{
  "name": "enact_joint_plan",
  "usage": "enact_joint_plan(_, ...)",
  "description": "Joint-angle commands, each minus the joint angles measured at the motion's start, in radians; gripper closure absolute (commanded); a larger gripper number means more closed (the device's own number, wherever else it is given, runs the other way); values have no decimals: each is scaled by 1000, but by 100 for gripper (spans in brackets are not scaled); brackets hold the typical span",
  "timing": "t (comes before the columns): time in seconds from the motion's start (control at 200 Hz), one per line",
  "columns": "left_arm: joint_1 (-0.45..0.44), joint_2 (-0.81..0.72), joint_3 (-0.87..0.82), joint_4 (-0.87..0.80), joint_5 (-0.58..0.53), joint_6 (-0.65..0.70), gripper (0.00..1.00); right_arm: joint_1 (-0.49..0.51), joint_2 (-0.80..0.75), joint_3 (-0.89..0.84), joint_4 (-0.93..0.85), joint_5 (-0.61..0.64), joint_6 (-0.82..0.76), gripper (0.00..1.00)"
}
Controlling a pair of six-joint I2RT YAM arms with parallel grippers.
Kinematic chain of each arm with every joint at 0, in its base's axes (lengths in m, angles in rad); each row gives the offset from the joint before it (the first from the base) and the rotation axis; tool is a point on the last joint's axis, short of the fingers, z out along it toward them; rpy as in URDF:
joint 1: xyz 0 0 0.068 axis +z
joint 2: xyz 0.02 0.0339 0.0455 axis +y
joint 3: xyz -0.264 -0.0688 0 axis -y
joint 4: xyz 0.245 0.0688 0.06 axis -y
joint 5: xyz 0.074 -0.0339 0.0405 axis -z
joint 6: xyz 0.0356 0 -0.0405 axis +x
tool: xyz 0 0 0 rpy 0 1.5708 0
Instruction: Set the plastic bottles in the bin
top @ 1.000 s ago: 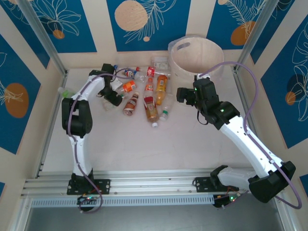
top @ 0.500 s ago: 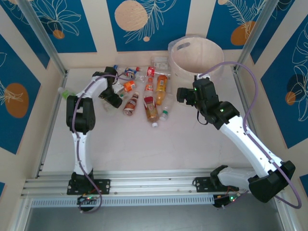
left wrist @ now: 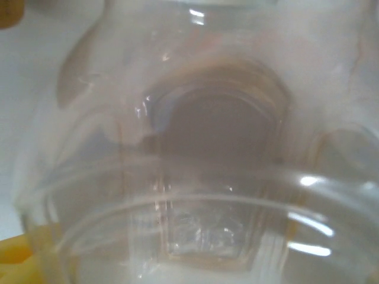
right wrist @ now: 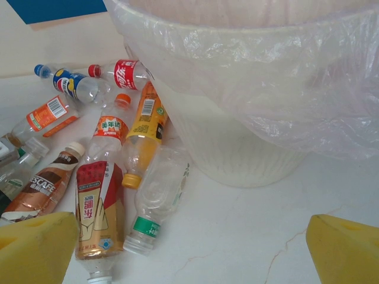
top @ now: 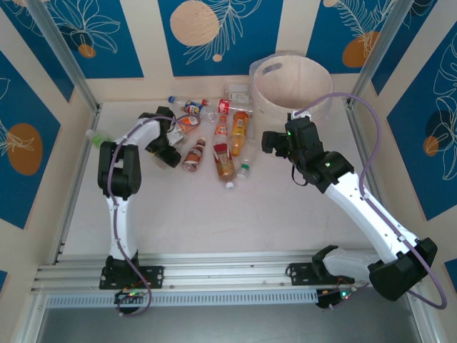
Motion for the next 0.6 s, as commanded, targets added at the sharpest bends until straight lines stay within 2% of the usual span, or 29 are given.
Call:
enact_joint_plan(0.0,7,-8,-45,-8,-5,3,21,6,1,-15,36,16,-3,1)
enact_joint_plan(0.135,7,-32,-64,11,4,-1,31,7,1,-12,28,9,3,1)
enact_joint_plan(0.375,7,-109,-78,1,10,-11,37,8,-7,-6,22,0,12,1)
enact_joint_plan(0.595,7,-267,-130,19,55,-56,40,7,0,24,3,-66,28,1)
